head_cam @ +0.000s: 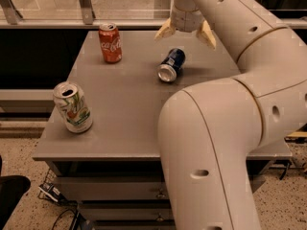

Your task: Place pepsi can upright

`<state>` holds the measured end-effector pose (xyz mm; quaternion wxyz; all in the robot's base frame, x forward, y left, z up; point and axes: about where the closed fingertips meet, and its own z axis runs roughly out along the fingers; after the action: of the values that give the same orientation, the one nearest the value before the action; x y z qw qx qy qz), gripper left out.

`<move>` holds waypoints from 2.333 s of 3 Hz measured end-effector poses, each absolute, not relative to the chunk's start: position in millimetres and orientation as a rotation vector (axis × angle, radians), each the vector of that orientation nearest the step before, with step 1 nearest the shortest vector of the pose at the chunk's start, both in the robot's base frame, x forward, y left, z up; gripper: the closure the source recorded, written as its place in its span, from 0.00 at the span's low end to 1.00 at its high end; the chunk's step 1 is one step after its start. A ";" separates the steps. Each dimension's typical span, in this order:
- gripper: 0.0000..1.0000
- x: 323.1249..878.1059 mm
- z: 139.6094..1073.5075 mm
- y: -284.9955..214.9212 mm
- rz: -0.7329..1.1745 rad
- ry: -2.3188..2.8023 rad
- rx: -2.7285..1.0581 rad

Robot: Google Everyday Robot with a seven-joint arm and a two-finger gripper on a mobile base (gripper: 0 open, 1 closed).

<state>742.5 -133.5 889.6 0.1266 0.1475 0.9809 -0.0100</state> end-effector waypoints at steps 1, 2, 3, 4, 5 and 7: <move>0.00 740.6 884.0 -131.4 -0.026 2.867 0.457; 0.00 732.0 886.0 -134.4 -0.054 2.866 0.507; 0.00 720.6 886.8 -138.5 -0.052 2.884 0.528; 0.00 714.3 880.0 -136.0 -0.020 2.931 0.502; 0.00 712.8 869.3 -128.1 0.010 2.979 0.468; 0.16 711.1 853.9 -123.6 0.039 3.020 0.478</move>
Offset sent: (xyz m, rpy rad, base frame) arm -0.0429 -0.0068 0.0019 -0.0362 0.0743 -0.1072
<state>711.1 -123.6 853.9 0.0416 0.1561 0.9868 0.0129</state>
